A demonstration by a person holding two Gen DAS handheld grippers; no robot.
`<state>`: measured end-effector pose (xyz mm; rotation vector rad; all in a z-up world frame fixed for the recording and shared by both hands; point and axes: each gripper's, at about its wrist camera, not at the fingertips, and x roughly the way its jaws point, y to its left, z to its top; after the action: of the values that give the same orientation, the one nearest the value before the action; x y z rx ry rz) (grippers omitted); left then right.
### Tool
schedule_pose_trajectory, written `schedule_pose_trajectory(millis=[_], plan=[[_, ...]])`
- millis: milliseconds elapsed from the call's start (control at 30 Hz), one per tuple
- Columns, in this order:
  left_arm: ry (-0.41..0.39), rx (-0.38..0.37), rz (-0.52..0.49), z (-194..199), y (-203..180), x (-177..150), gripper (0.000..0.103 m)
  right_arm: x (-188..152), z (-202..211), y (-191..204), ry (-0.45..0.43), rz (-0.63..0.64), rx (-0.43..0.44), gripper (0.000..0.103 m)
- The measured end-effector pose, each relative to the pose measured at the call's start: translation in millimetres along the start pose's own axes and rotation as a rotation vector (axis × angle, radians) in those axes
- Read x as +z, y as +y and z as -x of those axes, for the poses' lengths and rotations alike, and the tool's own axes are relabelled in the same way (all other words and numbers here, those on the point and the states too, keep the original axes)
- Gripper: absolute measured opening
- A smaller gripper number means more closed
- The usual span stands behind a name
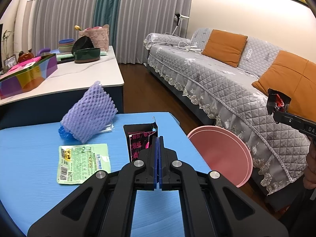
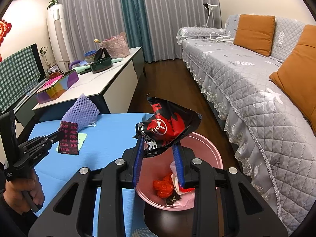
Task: Collect trash
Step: 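Carry the pink packet and snack wrapper over the pink basin with both tools, then open both tools to drop the packet and wrapper into the basin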
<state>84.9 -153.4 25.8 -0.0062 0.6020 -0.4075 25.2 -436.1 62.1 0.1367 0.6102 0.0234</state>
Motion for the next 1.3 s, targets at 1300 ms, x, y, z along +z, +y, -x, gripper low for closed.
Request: schedule_pose_trajectory(millis=[1300], plan=[[0.042, -0.177, -0.113, -66.1, -98.4, 25.0, 0.0, 5.5, -33.3, -36.0, 0.047, -0.044, -0.082, 0.03]])
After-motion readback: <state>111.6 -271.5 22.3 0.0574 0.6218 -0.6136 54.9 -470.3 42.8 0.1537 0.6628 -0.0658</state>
